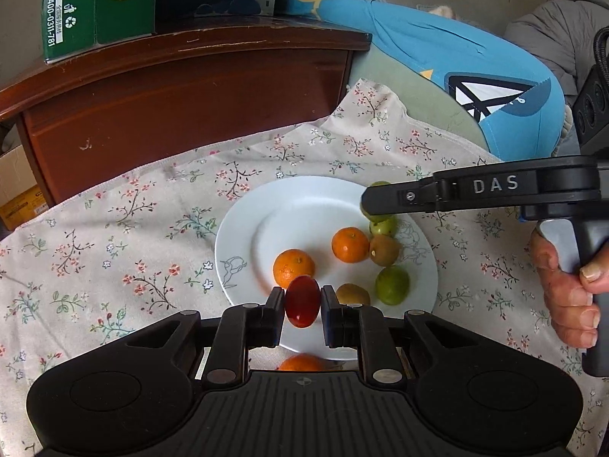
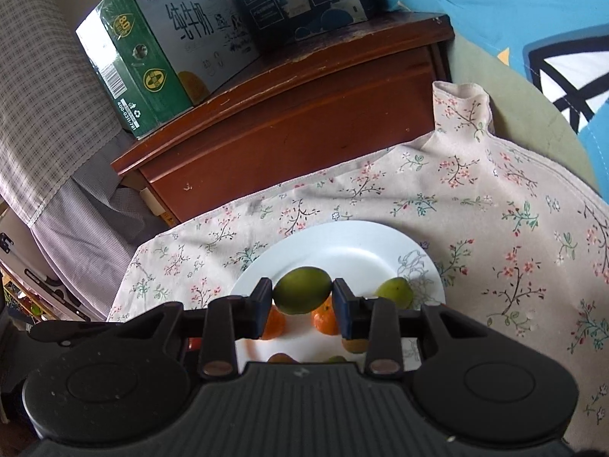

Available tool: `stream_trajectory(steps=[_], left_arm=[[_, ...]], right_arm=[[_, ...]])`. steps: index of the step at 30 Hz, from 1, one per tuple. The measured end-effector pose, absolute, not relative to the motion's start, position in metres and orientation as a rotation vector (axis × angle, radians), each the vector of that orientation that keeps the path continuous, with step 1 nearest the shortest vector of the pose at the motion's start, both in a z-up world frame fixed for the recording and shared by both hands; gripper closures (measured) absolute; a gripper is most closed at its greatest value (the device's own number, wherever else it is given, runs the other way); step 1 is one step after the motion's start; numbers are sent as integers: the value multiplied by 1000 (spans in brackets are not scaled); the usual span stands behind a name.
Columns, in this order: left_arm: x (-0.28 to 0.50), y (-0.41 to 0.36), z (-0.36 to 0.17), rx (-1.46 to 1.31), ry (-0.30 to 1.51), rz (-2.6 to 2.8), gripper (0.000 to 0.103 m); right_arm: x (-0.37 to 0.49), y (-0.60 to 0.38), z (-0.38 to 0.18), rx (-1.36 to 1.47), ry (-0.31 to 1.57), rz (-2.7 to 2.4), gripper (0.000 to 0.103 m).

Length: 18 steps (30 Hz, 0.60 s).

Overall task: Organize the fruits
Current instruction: 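Lower the tomato and green plum onto the plate and open both tools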

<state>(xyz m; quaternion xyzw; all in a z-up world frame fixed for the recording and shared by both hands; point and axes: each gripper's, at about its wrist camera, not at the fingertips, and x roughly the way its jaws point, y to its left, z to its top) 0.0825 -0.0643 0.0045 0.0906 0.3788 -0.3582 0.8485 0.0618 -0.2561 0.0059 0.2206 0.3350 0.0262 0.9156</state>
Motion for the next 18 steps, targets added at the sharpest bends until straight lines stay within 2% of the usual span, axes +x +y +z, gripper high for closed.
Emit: stream_trajectory(steps=[10,13,16,18], left_arm=[[87,-80,-7,187,826,-761,85],[89,-77,-4,160,820,-758,83],[88,-74,6,137,795,-760,81],[86,-73,12,137,782,-734,76]], right_arm=[[86,-266,-18,503,735,0,68],[84,-268,-16,531,720,-8,64],[83,-269,-10,542,711,-13,52],[81,-269,-4,540,692,-20,44]])
